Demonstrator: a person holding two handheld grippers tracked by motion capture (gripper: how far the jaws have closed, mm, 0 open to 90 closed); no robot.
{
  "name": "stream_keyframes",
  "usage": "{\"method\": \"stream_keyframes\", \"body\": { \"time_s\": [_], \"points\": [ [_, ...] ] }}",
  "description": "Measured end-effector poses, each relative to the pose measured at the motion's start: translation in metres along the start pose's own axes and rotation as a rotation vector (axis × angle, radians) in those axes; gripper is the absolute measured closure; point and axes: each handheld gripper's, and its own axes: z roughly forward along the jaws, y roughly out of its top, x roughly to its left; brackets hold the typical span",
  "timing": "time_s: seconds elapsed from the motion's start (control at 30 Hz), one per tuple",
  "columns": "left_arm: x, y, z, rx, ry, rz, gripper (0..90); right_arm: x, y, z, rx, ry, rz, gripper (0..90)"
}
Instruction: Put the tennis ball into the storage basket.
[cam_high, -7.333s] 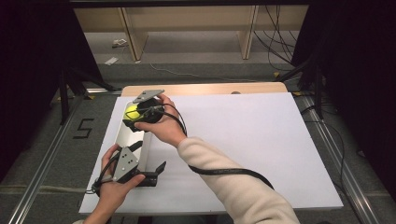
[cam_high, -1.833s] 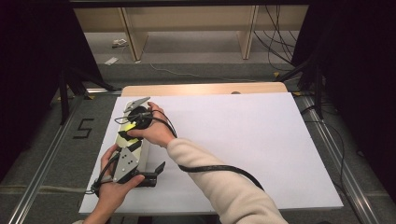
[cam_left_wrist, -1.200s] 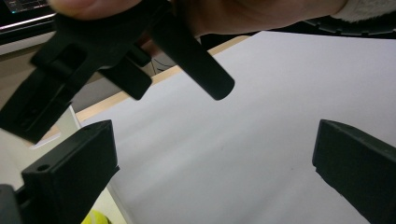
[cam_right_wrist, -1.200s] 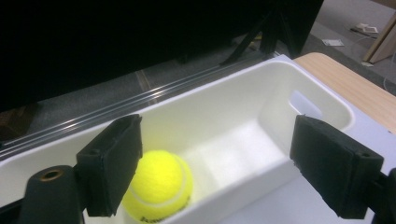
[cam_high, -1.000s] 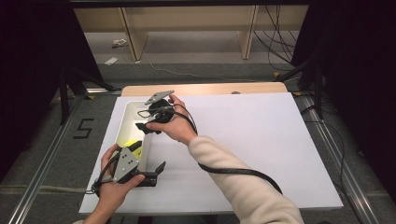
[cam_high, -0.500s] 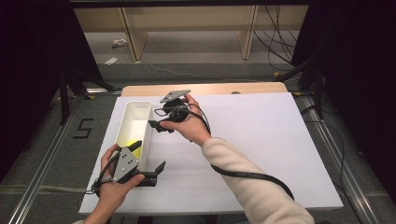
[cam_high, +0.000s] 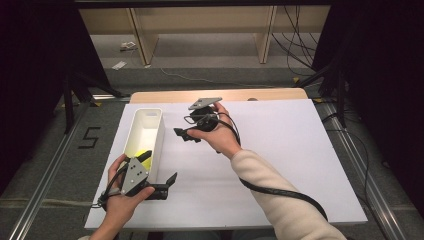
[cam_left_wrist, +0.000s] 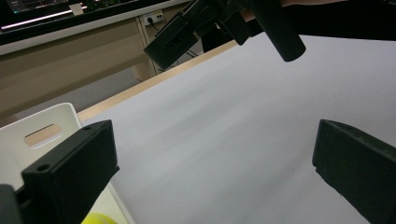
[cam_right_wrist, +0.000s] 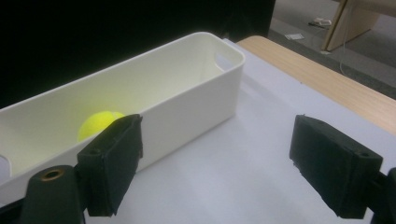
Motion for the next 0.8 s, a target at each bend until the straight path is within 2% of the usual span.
{"method": "stream_keyframes", "body": {
  "time_s": [0.23, 0.8],
  "points": [
    [0.000, 0.000, 0.000, -0.001, 0.001, 0.000, 0.0, -0.011, -0.009, -0.012, -0.007, -0.019, 0.030, 18.2],
    [0.000, 0.000, 0.000, -0.001, 0.003, -0.003, 0.0, -0.023, -0.022, -0.033, -0.008, -0.052, 0.040, 18.1]
  ]
}}
